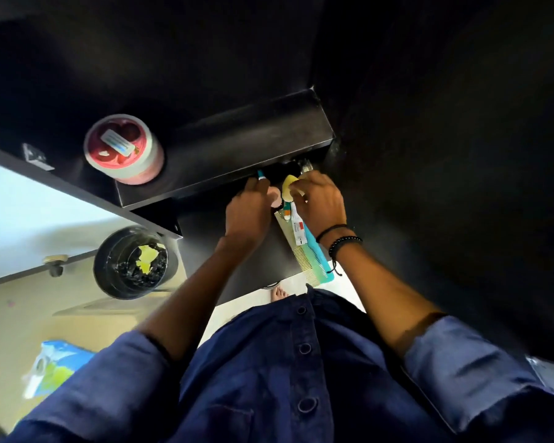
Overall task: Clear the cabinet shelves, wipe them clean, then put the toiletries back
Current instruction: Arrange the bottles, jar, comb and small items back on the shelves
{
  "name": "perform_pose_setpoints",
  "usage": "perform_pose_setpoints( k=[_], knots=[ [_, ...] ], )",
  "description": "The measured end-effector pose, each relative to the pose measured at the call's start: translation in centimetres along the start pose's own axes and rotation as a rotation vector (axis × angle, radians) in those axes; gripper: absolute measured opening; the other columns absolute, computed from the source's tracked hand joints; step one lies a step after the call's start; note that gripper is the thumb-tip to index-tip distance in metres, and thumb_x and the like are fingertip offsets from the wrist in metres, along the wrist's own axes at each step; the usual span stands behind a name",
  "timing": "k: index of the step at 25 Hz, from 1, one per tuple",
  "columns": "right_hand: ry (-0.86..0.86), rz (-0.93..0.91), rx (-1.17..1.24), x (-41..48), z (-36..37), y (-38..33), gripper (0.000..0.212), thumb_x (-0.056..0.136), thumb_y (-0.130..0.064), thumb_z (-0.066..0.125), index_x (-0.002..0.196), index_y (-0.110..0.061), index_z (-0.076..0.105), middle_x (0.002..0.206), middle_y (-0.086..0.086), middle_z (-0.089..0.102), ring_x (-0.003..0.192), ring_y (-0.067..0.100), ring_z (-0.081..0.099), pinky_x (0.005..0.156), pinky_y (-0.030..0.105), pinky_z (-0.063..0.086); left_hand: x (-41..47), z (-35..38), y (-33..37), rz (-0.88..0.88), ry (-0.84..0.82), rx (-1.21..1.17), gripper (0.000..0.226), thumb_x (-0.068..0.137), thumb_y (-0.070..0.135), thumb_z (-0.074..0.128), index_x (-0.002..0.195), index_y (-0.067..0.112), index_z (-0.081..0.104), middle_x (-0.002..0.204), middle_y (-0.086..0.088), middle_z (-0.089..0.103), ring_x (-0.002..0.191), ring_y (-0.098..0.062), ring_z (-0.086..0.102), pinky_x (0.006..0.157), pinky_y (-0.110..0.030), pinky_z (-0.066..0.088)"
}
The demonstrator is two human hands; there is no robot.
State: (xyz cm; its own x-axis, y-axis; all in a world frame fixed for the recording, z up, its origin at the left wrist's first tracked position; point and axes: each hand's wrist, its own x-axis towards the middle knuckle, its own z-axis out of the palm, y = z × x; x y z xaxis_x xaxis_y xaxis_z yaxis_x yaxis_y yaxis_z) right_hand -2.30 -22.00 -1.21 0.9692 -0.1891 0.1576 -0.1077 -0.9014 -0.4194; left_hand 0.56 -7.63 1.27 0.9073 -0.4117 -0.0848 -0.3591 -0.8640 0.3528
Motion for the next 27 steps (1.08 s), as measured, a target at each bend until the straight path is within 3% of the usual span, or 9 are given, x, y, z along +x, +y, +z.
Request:
perform_pose_setpoints(
  k=[3,5,11,16,22,27],
  knots=[
    [0.149,-0.065,0.163,-0.4,-1.0,-1.8,0.007,0.081,-0.015,0.063,0.079,-0.01,0.068,0.092,0.005,0.065,0.083,0.023,0.061,0.072,0.032,0.052,-2.5,-3.2,0.2,0.03,0.116,-0.039,0.024,0.093,0.018,0.055,0.114,0.006,0.061,0.115,-0.019,0.058,0.094,-0.041,0.061,0.07,-0.047,0.049],
    [0.2,-0.1,0.242,-0.5,-1.9,-3.1,0.003,0.077,-0.012,0.065,0.076,-0.01,0.065,0.089,0.004,0.063,0.082,0.021,0.06,0.071,0.03,0.051,-3.2,-4.8,0.1,-0.038,0.152,-0.053,0.026,0.096,0.028,0.05,0.113,0.01,0.059,0.114,-0.015,0.059,0.091,-0.039,0.062,0.07,-0.043,0.048],
    [0.3,-0.204,0.473,-0.5,-4.7,-7.6,0.02,0.079,-0.015,0.07,0.071,-0.011,0.052,0.082,0.001,0.057,0.074,0.019,0.056,0.063,0.037,0.05,-5.8,-10.0,-0.7,-0.077,0.38,-0.098,0.029,0.095,0.032,0.051,0.115,0.012,0.059,0.109,-0.01,0.061,0.087,-0.034,0.062,0.067,-0.039,0.048],
    [0.268,-0.204,0.648,0.4,-6.7,-10.7,0.02,0.082,-0.017,0.07,0.078,-0.01,0.052,0.083,-0.001,0.055,0.071,0.013,0.057,0.062,0.032,0.054,-6.1,-13.3,-1.2,-0.084,0.501,-0.09,0.029,0.096,0.032,0.049,0.117,0.013,0.059,0.109,-0.007,0.063,0.091,-0.027,0.061,0.069,-0.037,0.047],
    [0.275,-0.196,0.663,2.6,-7.6,-13.1,0.017,0.082,-0.015,0.069,0.083,-0.01,0.052,0.087,0.0,0.057,0.074,0.013,0.06,0.064,0.033,0.056,-4.8,-15.3,-2.1,-0.107,0.55,-0.049,0.029,0.096,0.029,0.049,0.118,0.011,0.058,0.113,-0.01,0.062,0.095,-0.028,0.061,0.069,-0.034,0.045],
    [0.242,-0.187,0.667,4.8,-6.7,-14.5,0.015,0.082,-0.014,0.067,0.084,-0.011,0.052,0.087,0.0,0.056,0.075,0.018,0.059,0.064,0.042,0.055,-3.1,-16.5,-1.8,-0.181,0.495,0.023,0.019,0.092,0.015,0.052,0.108,0.007,0.059,0.107,-0.015,0.059,0.091,-0.036,0.06,0.066,-0.034,0.037]
  ],
)
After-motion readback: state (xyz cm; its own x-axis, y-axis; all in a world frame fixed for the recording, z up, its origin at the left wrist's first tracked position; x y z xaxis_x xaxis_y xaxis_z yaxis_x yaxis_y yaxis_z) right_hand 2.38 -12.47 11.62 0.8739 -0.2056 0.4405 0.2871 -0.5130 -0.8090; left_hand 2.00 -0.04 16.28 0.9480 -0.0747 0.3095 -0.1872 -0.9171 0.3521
